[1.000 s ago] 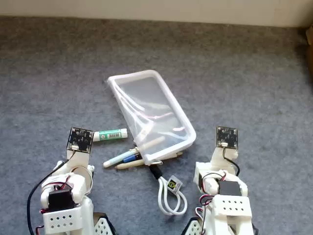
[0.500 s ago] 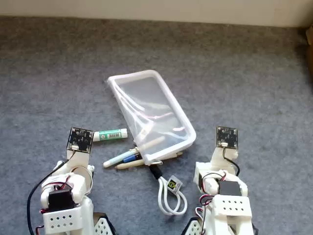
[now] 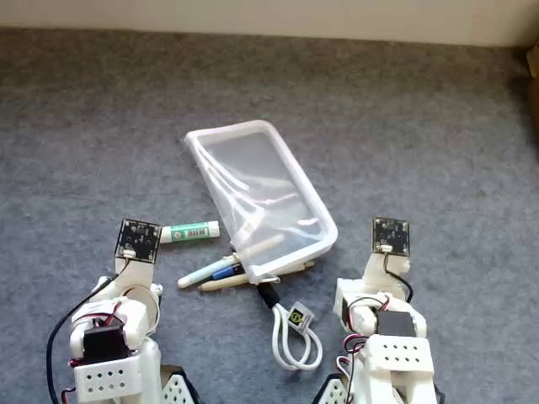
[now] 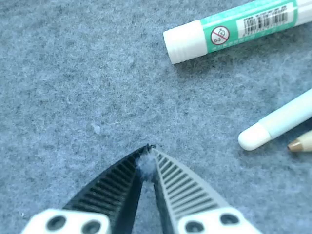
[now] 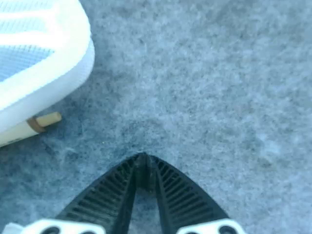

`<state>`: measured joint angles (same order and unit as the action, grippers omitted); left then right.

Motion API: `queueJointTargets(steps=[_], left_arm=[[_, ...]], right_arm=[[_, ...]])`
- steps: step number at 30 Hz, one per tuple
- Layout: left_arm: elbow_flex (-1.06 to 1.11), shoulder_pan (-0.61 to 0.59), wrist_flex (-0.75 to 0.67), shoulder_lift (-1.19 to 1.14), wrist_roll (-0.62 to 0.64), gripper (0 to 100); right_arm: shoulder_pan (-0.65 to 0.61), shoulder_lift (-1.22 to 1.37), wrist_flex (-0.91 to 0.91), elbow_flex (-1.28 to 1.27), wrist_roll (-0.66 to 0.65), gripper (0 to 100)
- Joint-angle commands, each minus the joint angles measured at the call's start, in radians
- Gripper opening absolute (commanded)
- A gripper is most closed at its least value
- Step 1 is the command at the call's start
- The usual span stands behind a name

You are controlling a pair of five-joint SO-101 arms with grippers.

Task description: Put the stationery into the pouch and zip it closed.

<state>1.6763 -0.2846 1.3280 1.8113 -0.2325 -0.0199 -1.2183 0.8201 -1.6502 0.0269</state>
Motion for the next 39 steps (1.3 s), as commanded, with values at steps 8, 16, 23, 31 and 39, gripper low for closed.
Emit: queueJointTargets(steps=[8,16,23,31,39], left_arm=[[0.021,-0.012,0.006,0.008,-0.008,1],[0.019,0.001,0.006,0.010,-0.005,1],[-0.073,0.021,0.005,0.012,-0.008,1],[-0.101,-0.024,-0.025,0.012,-0.008,1],[-0.097,-0.042,-0.038,0.010,-0.009,1]], right_arm=[[-0.004,-0.002,-0.028,-0.024,-0.009,0.5],[-0.004,-0.002,-0.025,-0.024,-0.009,0.5],[0.059,-0.004,-0.035,0.019,-0.014,0.5],[0.154,-0.002,0.200,0.412,-0.203,0.5],[0.085,0.007,0.470,0.868,-0.258,0.7]])
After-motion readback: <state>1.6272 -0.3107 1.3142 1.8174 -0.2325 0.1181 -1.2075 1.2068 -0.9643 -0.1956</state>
